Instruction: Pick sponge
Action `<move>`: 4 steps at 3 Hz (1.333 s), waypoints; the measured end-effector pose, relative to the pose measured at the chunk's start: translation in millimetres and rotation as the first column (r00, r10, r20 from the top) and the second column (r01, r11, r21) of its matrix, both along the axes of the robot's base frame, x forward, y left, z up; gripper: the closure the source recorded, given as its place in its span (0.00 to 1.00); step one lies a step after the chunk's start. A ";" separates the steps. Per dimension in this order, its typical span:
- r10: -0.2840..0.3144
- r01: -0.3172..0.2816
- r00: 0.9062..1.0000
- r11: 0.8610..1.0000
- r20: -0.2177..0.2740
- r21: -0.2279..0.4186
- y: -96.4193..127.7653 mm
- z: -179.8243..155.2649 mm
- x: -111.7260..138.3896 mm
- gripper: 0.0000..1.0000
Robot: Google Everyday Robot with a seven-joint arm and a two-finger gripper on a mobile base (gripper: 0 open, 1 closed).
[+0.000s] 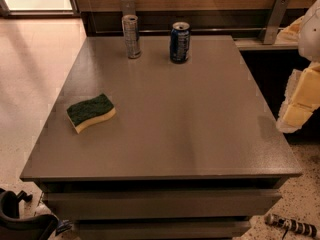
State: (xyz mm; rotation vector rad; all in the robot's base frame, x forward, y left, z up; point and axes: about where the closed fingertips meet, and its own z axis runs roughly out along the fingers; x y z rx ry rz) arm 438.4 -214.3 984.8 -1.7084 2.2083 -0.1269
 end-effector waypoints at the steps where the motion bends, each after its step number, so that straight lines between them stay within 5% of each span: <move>1: 0.000 0.000 1.000 1.000 0.000 0.000 0.0 0.1 0.0 0.00; 3: 0.058 -0.060 0.998 0.985 0.014 0.159 15.3 -27.5 7.3 0.00; 4: 0.139 -0.160 0.987 0.920 0.082 0.357 56.1 -52.6 30.5 0.00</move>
Offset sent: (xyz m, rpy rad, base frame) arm 0.0037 0.0100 -0.0134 0.1585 -0.0075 0.0402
